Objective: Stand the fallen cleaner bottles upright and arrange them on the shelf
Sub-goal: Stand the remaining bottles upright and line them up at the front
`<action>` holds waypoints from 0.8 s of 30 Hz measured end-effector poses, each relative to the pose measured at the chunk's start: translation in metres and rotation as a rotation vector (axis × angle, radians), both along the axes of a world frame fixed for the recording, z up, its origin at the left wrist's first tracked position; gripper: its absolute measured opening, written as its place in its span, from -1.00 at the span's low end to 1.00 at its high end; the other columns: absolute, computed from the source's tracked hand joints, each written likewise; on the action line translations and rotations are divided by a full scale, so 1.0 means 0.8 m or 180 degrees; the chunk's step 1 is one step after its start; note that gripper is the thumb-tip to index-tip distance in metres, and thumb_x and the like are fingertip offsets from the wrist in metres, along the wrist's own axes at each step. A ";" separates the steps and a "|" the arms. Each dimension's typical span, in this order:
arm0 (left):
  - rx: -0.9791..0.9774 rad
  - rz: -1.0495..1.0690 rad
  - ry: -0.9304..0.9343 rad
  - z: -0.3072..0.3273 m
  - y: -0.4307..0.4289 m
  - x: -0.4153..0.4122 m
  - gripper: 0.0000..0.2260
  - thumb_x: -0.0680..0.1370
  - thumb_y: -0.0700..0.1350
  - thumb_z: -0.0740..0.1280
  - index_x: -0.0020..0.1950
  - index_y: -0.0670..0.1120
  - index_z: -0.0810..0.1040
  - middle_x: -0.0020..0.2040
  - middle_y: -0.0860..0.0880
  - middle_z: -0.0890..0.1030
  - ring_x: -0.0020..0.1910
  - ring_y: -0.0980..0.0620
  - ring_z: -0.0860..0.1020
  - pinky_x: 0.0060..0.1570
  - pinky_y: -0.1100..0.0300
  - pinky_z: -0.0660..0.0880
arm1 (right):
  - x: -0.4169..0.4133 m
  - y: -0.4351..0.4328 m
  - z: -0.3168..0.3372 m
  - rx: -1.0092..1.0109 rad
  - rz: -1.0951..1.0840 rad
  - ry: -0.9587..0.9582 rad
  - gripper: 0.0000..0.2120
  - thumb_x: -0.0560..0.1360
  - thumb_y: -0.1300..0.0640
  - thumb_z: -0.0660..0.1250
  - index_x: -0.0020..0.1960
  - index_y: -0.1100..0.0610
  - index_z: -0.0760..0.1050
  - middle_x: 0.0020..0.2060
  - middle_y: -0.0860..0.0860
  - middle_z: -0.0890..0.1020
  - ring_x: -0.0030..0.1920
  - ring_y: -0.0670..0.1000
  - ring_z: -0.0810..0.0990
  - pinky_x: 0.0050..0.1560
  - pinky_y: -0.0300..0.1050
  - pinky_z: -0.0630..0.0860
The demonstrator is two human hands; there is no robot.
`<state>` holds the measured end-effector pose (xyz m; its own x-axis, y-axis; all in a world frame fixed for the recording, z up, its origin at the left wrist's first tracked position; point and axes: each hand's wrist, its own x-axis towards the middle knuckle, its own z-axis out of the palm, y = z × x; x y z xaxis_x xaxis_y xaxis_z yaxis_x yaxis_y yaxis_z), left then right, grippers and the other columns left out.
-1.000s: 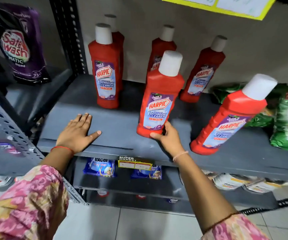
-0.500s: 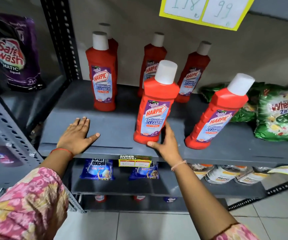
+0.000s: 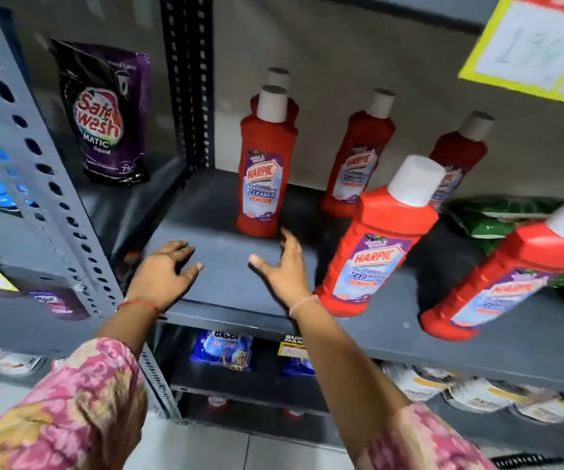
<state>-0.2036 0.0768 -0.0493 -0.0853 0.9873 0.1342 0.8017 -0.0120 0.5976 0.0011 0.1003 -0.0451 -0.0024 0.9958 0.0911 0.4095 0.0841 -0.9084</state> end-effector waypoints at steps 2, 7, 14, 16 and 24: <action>0.0034 0.0032 -0.0029 -0.003 0.003 -0.002 -0.62 0.48 -0.13 0.38 0.26 -0.23 0.50 0.37 -0.20 0.46 0.41 -0.10 0.35 0.44 0.09 0.20 | -0.007 0.041 0.007 -0.0112 -0.0125 0.0342 -0.21 0.32 0.22 0.47 0.41 0.19 0.12 0.37 0.18 0.33 0.36 0.11 0.33 0.40 0.05 0.27; 0.0097 0.0023 -0.0016 -0.012 0.008 -0.003 -0.61 0.47 -0.12 0.38 0.28 -0.21 0.49 0.38 -0.18 0.44 0.44 -0.07 0.31 0.45 0.11 0.17 | -0.016 0.106 0.008 -0.0396 -0.0101 0.0543 -0.32 0.29 0.35 0.46 0.34 0.21 0.28 0.28 0.18 0.49 0.25 0.15 0.47 0.27 -0.07 0.38; 0.0042 -0.0003 0.0037 -0.008 0.003 -0.003 -0.61 0.48 -0.12 0.36 0.28 -0.21 0.49 0.39 -0.18 0.43 0.44 -0.05 0.31 0.46 0.12 0.18 | -0.018 0.063 0.004 -0.0259 -0.0001 0.0594 -0.52 0.30 0.36 0.43 0.20 0.23 0.44 0.13 0.16 0.58 0.04 0.04 0.53 0.11 -0.08 0.45; 0.0016 -0.0002 0.0064 -0.008 0.003 -0.003 -0.61 0.49 -0.11 0.35 0.29 -0.21 0.48 0.40 -0.17 0.43 0.45 -0.05 0.30 0.45 0.12 0.18 | -0.019 0.041 -0.002 -0.0240 0.0125 0.0615 -0.51 0.28 0.37 0.43 0.18 0.22 0.44 0.10 0.12 0.58 0.04 0.04 0.53 0.12 -0.04 0.47; -0.0102 -0.0055 0.0081 -0.003 0.000 -0.002 -0.59 0.52 -0.09 0.31 0.34 -0.20 0.42 0.44 -0.15 0.36 0.48 -0.03 0.24 0.45 0.14 0.13 | -0.017 -0.025 -0.004 -0.0392 0.0453 0.0474 -0.41 0.30 0.34 0.44 0.28 0.16 0.34 0.13 0.06 0.56 0.06 -0.03 0.52 0.10 -0.19 0.44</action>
